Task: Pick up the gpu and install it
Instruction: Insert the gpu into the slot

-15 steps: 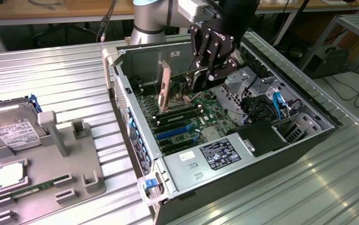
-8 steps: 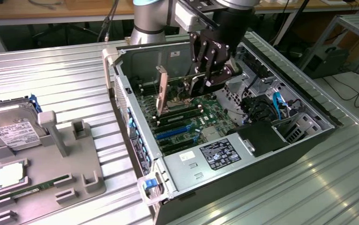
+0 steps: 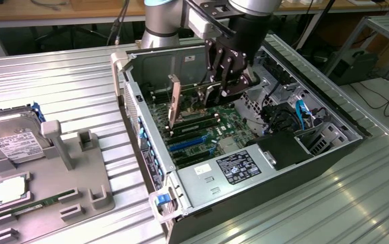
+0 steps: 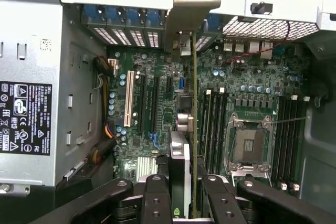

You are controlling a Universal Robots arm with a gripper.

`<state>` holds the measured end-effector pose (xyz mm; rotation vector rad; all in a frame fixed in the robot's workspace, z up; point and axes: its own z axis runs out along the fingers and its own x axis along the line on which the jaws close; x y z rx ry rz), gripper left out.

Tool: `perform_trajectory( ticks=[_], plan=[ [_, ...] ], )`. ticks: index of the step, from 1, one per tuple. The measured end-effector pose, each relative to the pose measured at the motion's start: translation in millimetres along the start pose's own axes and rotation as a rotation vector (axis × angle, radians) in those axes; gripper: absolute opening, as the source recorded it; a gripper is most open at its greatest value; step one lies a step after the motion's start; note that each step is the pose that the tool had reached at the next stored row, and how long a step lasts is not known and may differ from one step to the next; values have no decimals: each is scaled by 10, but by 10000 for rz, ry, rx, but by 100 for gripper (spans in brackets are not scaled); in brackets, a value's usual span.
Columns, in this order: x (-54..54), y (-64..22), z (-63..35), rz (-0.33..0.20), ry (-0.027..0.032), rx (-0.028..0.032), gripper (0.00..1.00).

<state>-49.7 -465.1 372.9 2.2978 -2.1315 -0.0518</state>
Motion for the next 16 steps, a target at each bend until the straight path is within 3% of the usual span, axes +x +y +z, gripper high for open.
perform_trajectory(
  ticks=[16],
  plan=[
    [2, -3, 126, -62, -15, -2, 28]
  ],
)
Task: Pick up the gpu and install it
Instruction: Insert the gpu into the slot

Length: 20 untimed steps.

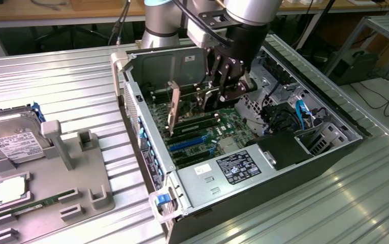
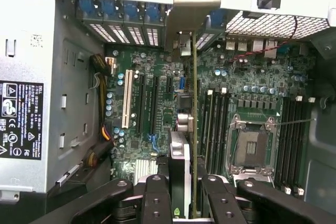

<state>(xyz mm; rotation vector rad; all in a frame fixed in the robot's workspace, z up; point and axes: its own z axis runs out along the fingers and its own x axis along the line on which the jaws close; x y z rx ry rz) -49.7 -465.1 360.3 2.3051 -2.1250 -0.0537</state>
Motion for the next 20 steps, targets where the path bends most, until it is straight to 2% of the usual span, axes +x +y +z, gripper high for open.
perform_trajectory(
  ticks=[11, 17, 20],
  plan=[
    [2, -8, 113, -29, -3, -25, 28],
    [-5, -8, 206, 391, -16, -22, 28],
    [-9, -6, 240, 447, 2, -99, 28]
  ],
)
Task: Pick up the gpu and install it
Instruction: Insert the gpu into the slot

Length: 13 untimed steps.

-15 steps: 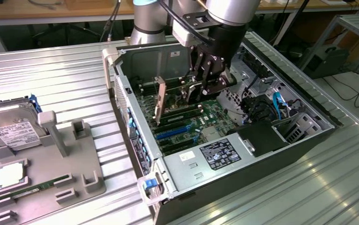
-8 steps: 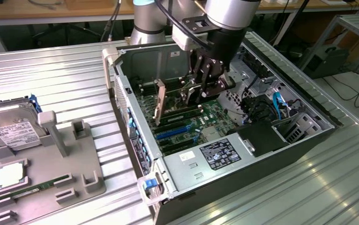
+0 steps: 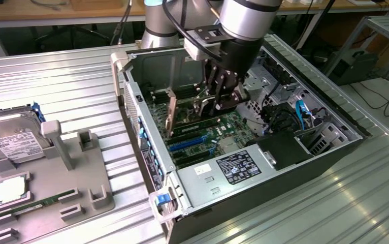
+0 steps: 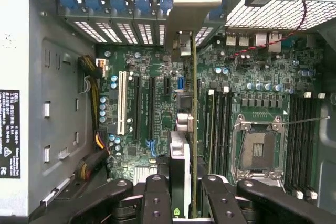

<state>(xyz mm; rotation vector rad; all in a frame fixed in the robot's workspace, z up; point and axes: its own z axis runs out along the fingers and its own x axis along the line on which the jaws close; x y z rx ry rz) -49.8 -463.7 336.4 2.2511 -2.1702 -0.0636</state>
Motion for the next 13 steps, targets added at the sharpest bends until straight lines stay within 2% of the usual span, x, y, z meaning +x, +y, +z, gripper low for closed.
perform_trajectory(
  ticks=[1, 7, 9, 12, 13],
  plan=[
    [-11, -1, 17, 11, 3, -14, 28],
    [-85, -7, 98, 76, -4, -4, 28],
    [-87, -6, 115, 193, -6, 22, 28],
    [-93, -1, 133, 259, -6, 91, 28],
    [-95, 9, 143, 270, -7, 95, 28]
  ],
)
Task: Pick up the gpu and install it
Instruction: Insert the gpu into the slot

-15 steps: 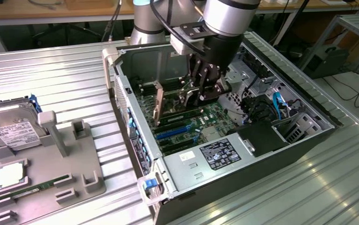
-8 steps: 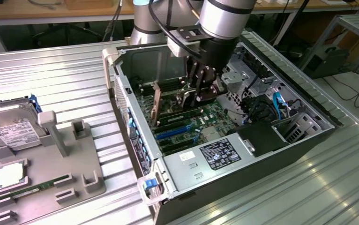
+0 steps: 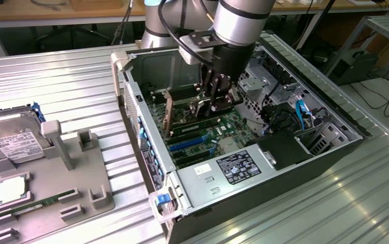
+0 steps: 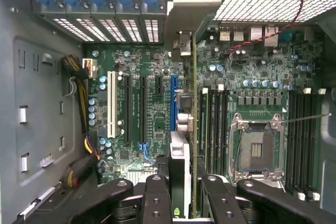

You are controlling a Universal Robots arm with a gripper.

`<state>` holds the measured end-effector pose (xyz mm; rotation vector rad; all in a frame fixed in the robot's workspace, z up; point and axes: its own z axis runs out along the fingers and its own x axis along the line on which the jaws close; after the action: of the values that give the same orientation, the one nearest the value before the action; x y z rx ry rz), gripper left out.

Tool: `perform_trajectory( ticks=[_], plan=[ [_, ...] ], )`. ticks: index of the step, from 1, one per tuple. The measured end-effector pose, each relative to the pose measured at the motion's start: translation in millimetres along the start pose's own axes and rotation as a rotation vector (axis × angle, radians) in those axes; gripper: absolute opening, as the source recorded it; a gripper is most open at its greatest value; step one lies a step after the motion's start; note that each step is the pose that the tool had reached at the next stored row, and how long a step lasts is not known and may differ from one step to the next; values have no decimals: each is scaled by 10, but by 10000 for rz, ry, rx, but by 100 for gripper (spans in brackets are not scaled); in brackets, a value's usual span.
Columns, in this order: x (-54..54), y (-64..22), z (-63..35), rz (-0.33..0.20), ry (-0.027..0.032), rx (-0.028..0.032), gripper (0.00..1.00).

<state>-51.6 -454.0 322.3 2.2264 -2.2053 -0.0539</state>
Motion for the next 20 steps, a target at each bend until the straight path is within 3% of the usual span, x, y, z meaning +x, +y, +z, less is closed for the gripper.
perform_trajectory(
  ticks=[8, 12, 15, 20],
  plan=[
    [-9, 61, 124, -2, 2, 45, 28],
    [-24, 78, 195, -3, 2, 140, 28],
    [-36, 89, 226, -6, 2, 268, 28],
    [-36, 101, 265, 227, -1, 287, 28]
  ],
)
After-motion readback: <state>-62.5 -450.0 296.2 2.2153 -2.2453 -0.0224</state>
